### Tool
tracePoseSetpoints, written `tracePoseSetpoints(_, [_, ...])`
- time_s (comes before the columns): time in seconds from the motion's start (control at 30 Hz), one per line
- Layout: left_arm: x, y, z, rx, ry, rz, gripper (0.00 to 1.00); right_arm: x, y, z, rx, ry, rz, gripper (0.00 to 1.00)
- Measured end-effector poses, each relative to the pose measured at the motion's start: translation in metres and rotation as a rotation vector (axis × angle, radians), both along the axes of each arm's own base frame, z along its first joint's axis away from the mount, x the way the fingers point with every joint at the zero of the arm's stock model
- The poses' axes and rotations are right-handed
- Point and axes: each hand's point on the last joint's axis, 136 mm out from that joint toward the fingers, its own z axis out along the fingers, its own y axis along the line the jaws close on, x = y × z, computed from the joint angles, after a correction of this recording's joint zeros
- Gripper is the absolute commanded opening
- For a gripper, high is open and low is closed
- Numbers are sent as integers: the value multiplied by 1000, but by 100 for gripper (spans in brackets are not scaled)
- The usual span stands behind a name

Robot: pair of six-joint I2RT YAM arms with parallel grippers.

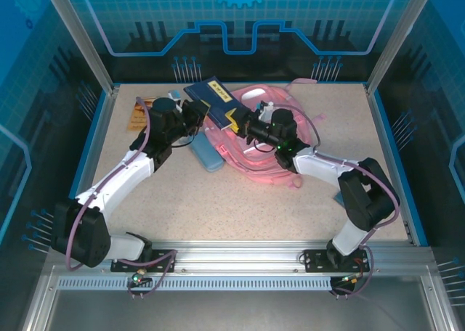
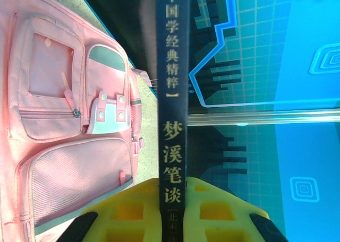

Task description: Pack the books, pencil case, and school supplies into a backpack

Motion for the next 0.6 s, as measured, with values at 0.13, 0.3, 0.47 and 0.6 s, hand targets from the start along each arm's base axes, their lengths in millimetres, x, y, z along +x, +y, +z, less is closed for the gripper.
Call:
tracePoseSetpoints(0.13, [-4, -3, -6, 20, 19, -24, 53, -2, -7, 3, -54, -31, -11, 1])
tracePoseSetpoints(0.3, [-19, -10, -32, 171, 74, -114, 81, -3, -51, -6, -257, -65, -83, 0])
tracePoseSetpoints(0.47, [-44, -41, -43, 488, 53, -310, 89, -29, -120, 18, -529, -178, -200, 0])
tracePoseSetpoints(0.6, [-56, -83, -48, 671, -16, -492, 92, -56, -173, 33, -707, -243, -283, 0])
